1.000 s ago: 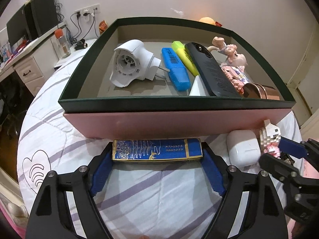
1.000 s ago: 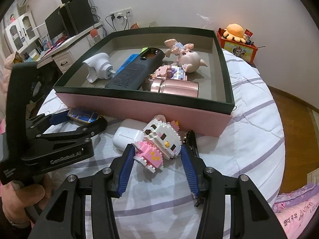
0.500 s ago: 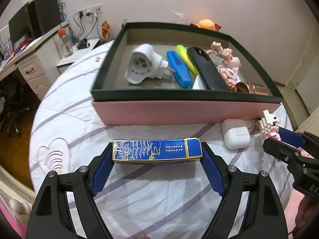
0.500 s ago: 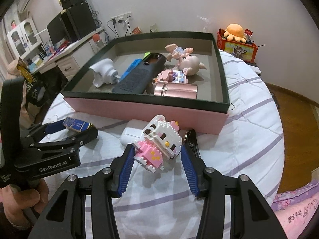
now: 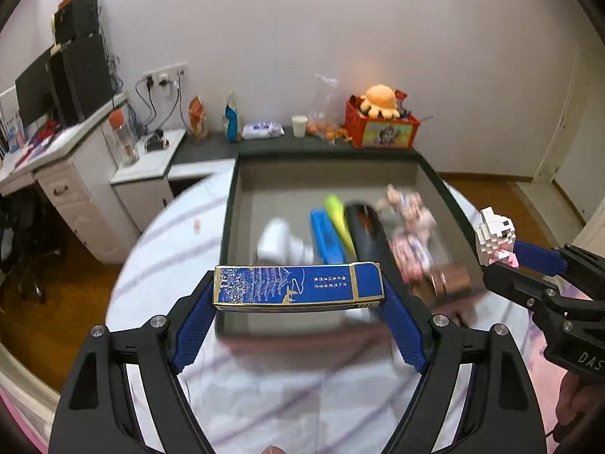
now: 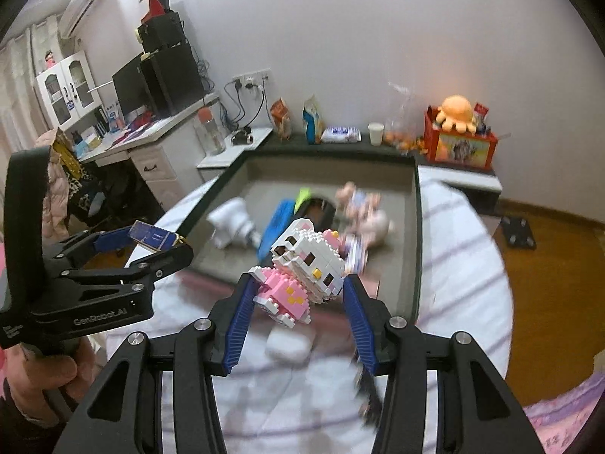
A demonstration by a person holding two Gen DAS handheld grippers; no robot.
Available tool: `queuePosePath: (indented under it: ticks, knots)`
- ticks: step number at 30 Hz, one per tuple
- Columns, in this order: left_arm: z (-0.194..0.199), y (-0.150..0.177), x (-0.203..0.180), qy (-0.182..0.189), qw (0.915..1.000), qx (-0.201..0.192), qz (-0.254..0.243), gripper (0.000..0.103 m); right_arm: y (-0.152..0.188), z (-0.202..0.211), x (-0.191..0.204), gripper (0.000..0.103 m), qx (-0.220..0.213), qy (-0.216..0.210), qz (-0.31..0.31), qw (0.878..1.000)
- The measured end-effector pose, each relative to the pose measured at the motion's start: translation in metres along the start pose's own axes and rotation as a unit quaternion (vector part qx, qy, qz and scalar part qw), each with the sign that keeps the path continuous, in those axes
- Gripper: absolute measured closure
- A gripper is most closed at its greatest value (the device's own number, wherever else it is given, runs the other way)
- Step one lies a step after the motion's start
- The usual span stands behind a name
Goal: Organize rigid objects
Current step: 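Carry the blue box and Hello Kitty toy into the box and open both tools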
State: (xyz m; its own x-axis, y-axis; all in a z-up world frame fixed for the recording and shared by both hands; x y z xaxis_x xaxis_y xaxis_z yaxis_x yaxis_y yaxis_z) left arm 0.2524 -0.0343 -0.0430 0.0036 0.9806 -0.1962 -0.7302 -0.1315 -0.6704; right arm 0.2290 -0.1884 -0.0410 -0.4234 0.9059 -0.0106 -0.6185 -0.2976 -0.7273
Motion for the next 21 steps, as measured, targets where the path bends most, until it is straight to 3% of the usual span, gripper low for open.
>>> queuePosePath:
  ticks: [6, 11, 21]
  knots:
    - [-0.048, -0.043, -0.017, -0.005, 0.9999, 0.009, -0.012, 0.02, -0.04, -0.045, -0.022, 0.054, 0.013, 0.001, 0.002, 1.0]
    - [-0.096, -0.065, -0.029, -0.008, 0.9994, 0.029, -0.017, 0.02, -0.052, -0.091, -0.046, 0.054, 0.04, 0.009, -0.015, 0.999]
    - [-0.161, -0.072, -0.034, -0.033, 0.9967, 0.069, -0.024, 0.019, -0.051, -0.147, -0.08, 0.054, 0.087, 0.002, -0.043, 0.995]
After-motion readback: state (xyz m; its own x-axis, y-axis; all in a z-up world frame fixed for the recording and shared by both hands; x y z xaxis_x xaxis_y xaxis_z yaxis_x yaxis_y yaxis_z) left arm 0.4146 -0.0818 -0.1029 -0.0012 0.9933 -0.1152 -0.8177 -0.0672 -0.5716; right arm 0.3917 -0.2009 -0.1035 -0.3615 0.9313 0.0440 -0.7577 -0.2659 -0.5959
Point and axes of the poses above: each gripper's, at about its wrist camera, not at the fingertips, and z roughly against the way its jaws point, x to its left, y to its underside, the point moved 8 cm from there along -z, roughly the way its jaws point, and after that the axes turned 14 degrees about z, right-handed, at the moved point
